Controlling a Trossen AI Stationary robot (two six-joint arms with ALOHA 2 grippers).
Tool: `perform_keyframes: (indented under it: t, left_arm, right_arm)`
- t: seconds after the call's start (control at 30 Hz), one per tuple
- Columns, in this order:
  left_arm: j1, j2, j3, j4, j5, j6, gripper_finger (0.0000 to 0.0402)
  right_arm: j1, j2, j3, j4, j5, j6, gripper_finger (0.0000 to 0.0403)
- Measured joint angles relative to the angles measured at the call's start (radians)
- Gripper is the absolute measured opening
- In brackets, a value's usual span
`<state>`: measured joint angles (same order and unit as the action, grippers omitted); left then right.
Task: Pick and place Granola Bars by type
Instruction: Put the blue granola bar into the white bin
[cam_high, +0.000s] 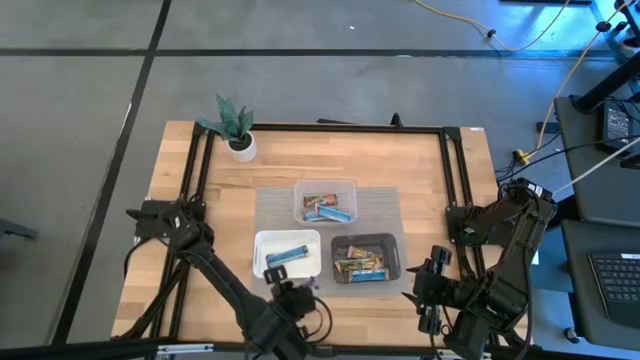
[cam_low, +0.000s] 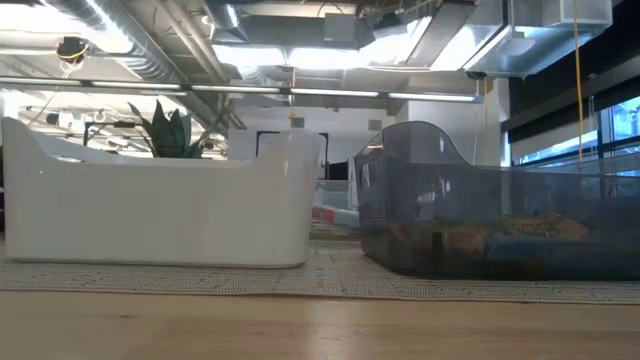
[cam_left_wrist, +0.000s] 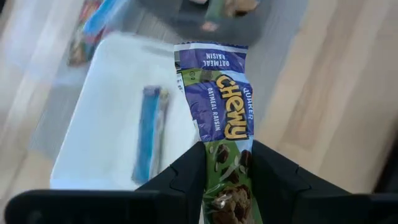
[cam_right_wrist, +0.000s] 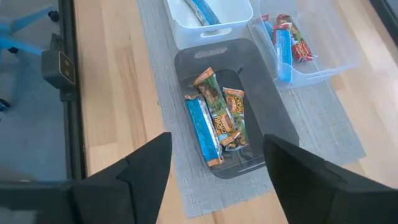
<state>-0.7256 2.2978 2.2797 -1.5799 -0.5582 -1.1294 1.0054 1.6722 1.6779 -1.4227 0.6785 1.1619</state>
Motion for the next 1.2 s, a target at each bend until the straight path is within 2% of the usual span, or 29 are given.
perform_keyframes:
  t: [0.23, 0.37, 0.53, 0.67, 0.77, 0.87, 1.03, 1.2]
  left_arm:
    - [0.067, -0.046, -0.024, 0.012, 0.025, 0.227, 0.0113]
    - [0.09, -0.094, -0.075, 0.01, 0.001, 0.275, 0.0112]
    - [0.107, -0.213, -0.245, 0.024, -0.015, 0.228, 0.0108]
    - [0.132, -0.326, -0.445, 0.192, 0.024, 0.205, 0.0108]
    - [0.147, -0.395, -0.606, 0.417, 0.096, 0.282, 0.0109]
    - [0.177, -0.43, -0.738, 0.506, 0.173, 0.322, 0.0108]
    - [0.226, -0.437, -0.841, 0.534, 0.211, 0.363, 0.0109]
    - [0.273, -0.437, -0.926, 0.719, 0.318, 0.528, 0.0106]
  right_arm:
    - [0.0, 0.001, 0.0, -0.002, 0.005, -0.046, 0.0255]
    - [0.0, 0.001, 0.0, -0.004, 0.009, -0.047, 0.0255]
    - [0.0, 0.001, 0.0, -0.017, 0.042, -0.049, 0.0255]
    - [0.0, 0.001, 0.0, -0.022, 0.126, -0.049, 0.0255]
    - [-0.001, 0.001, 0.0, -0.025, 0.183, -0.049, 0.0255]
    - [-0.001, 0.001, 0.0, -0.028, 0.211, -0.049, 0.0255]
    - [-0.003, 0.001, 0.0, -0.028, 0.218, -0.049, 0.0255]
    - [-0.019, 0.001, 0.0, -0.027, 0.229, -0.049, 0.0255]
